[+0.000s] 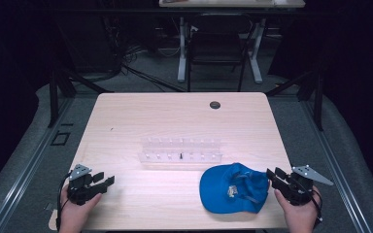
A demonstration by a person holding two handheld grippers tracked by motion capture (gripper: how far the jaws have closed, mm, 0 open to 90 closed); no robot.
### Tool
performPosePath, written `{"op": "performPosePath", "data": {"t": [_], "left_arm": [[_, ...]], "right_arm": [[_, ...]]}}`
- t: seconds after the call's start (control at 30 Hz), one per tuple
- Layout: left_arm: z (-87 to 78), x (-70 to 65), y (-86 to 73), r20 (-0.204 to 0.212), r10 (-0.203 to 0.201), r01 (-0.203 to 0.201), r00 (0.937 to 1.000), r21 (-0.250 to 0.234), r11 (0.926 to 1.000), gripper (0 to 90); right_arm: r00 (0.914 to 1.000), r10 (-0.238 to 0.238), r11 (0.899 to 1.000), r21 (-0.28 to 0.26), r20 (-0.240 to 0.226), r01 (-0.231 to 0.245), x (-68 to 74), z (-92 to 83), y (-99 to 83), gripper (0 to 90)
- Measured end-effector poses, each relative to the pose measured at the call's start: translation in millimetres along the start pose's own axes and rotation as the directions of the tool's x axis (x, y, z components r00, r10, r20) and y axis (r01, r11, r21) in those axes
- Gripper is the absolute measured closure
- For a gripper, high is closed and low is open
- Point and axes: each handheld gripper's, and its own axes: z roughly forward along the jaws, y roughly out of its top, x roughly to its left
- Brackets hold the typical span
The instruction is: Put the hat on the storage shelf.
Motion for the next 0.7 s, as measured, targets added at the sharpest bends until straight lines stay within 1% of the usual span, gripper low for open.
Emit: {"op": "performPosePath", "data": {"t": [0.07, 0.1, 0.13, 0.17, 0.2, 0.27, 0.33, 0.37, 0.4, 0.43, 0.47, 0.5, 0.53, 0.57, 0.6, 0.63, 0.67, 0.7], "left_arm": [[-0.4, -0.3, 0.0, 0.0, 0.006, -0.006, 1.0, 0.002, 1.0, 48.9], [-0.4, -0.3, 0.0, 0.0, 0.006, -0.006, 1.0, 0.002, 1.0, 48.8], [-0.4, -0.6, 0.0, 0.001, 0.009, -0.009, 1.0, 0.003, 1.0, 48.8], [-0.4, -0.7, 0.0, 0.005, 0.011, -0.011, 0.9999, 0.003, 0.9999, 48.7], [-0.6, -1.5, 0.0, 0.005, 0.012, -0.012, 0.9999, 0.0, 0.9999, 48.7], [-1.1, -2.1, -0.1, 0.007, 0.012, -0.012, 0.9999, 0.001, 0.9999, 48.6], [-1.2, -2.4, -0.2, 0.006, 0.016, -0.016, 0.9998, 0.003, 0.9999, 48.5], [-0.9, -2.9, -0.5, 0.007, 0.015, -0.015, 0.9999, 0.0, 0.9999, 48.5], [-1.1, -3.7, -0.2, 0.008, 0.018, -0.018, 0.9998, 0.004, 0.9998, 48.5], [-1.1, -3.7, -0.2, 0.008, 0.018, -0.018, 0.9998, 0.004, 0.9998, 48.5], [-1.2, -4.3, 0.2, 0.011, 0.021, -0.021, 0.9997, 0.005, 0.9998, 48.4], [-0.6, -4.5, 0.1, 0.011, 0.022, -0.022, 0.9997, 0.004, 0.9998, 48.2], [-0.1, -4.7, 0.1, 0.011, 0.022, -0.022, 0.9997, 0.005, 0.9997, 48.3], [-0.1, -4.7, 0.1, 0.011, 0.022, -0.022, 0.9997, 0.005, 0.9997, 48.2], [0.4, -4.9, 0.0, 0.012, 0.021, -0.021, 0.9997, 0.006, 0.9998, 48.2], [0.8, -5.0, -0.1, 0.012, 0.023, -0.023, 0.9997, 0.007, 0.9997, 48.2], [1.5, -5.5, -0.3, 0.009, 0.023, -0.023, 0.9997, 0.006, 0.9997, 48.3], [1.5, -5.5, -0.3, 0.009, 0.023, -0.023, 0.9997, 0.006, 0.9997, 48.2]], "right_arm": [[1.0, -0.002, 1.0, 0.021, -0.003, 0.002, 2.8, -1.2, 3.6, 60.6], [1.0, -0.002, 1.0, 0.021, -0.003, 0.002, 2.8, -1.2, 3.6, 60.6], [0.9999, -0.015, 0.999, 0.041, -0.004, 0.015, 4.5, -1.6, 6.1, 60.6], [0.9992, -0.04, 0.997, 0.068, 0.0, 0.04, 7.4, -1.3, 9.4, 60.6], [0.9973, -0.073, 0.992, 0.1, 0.005, 0.072, 11.8, -1.4, 14.2, 60.6], [0.9968, -0.08, 0.987, 0.143, -0.007, 0.08, 14.0, -1.0, 20.2, 60.6], [0.9964, -0.084, 0.985, 0.149, -0.005, 0.084, 14.1, -1.0, 22.9, 60.6], [0.9961, -0.086, 0.982, 0.169, -0.016, 0.088, 13.9, -0.9, 26.8, 60.4], [0.9955, -0.092, 0.973, 0.211, -0.026, 0.095, 13.2, 0.1, 32.8, 60.4], [0.996, -0.085, 0.968, 0.235, -0.026, 0.089, 12.2, 0.3, 36.4, 60.4], [0.9972, -0.074, 0.961, 0.265, -0.015, 0.075, 10.9, 0.7, 40.3, 60.4], [0.9983, -0.051, 0.953, 0.298, -0.029, 0.057, 9.9, 2.2, 43.8, 60.4], [0.9989, -0.035, 0.94, 0.338, -0.031, 0.043, 9.9, 3.2, 47.0, 60.2], [0.9989, -0.035, 0.94, 0.338, -0.031, 0.043, 9.9, 3.2, 47.0, 60.2], [0.9986, -0.044, 0.924, 0.378, -0.03, 0.052, 10.5, 6.5, 51.5, 58.7], [0.9986, -0.044, 0.924, 0.378, -0.03, 0.052, 10.5, 6.5, 51.5, 58.7], [0.9979, -0.061, 0.903, 0.425, -0.022, 0.065, 12.5, 9.9, 56.0, 58.1], [0.9979, -0.061, 0.903, 0.425, -0.022, 0.065, 12.5, 9.9, 56.0, 58.1]]}}
